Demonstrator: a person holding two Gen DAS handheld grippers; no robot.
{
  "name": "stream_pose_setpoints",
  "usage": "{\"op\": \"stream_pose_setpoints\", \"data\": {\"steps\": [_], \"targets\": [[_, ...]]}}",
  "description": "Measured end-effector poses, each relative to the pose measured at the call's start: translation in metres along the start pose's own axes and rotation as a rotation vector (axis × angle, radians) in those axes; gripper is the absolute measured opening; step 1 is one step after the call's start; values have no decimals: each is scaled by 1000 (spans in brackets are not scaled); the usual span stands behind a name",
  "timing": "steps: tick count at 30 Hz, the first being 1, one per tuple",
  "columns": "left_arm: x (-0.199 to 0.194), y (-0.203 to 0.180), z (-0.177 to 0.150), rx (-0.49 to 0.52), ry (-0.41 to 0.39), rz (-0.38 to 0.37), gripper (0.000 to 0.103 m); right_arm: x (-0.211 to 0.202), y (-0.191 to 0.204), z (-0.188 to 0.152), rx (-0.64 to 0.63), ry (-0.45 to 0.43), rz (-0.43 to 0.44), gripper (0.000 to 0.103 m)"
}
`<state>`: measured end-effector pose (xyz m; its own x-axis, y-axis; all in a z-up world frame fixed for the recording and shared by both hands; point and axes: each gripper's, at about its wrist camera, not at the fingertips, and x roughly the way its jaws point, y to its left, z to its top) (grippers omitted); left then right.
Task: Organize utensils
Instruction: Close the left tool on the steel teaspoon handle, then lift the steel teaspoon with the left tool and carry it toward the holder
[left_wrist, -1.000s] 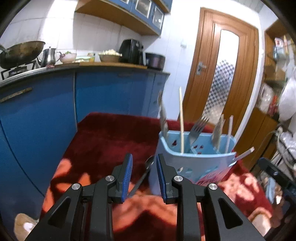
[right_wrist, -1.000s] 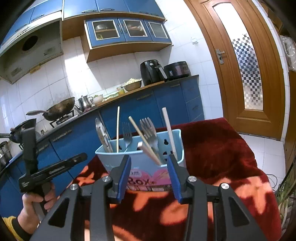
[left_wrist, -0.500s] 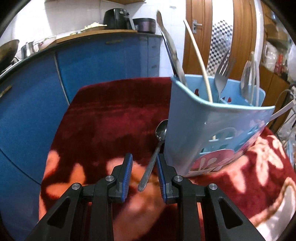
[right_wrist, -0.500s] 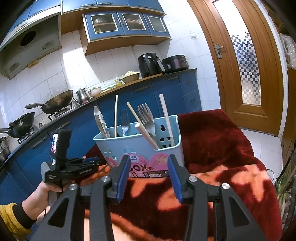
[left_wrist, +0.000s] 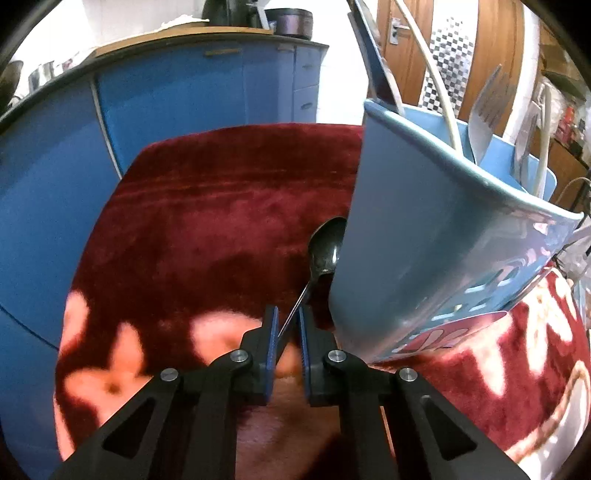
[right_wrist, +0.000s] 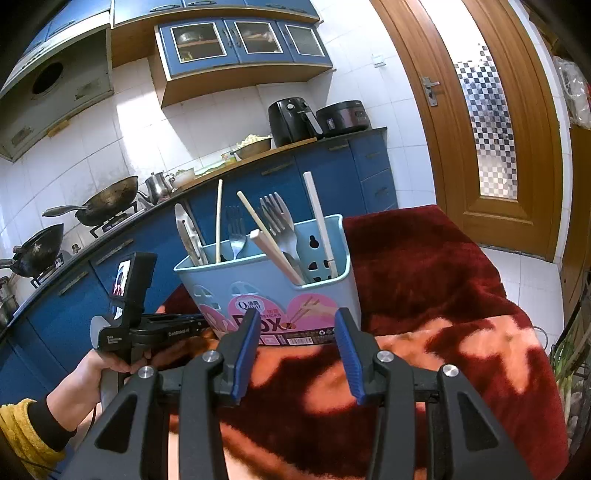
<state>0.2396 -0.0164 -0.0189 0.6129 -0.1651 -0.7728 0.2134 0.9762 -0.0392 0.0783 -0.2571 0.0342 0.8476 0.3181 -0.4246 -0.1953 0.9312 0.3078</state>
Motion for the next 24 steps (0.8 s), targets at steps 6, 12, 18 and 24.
{"op": "stream_pose_setpoints", "data": {"steps": [6,12,18,24], "targets": [[-22,11,-9,-41,-52,-12,1,-4,1,-1,10,-7,14,45],[-63,18,-28,-96,-80,-52,0,-13,4,-4,14,-18,30,45],[-97,17,-60,-128,-65,-108,0,-23,5,-7,22,-34,43,45],[-119,13,-75,-139,-123,-124,0,-31,6,-10,27,-40,48,45]]}}
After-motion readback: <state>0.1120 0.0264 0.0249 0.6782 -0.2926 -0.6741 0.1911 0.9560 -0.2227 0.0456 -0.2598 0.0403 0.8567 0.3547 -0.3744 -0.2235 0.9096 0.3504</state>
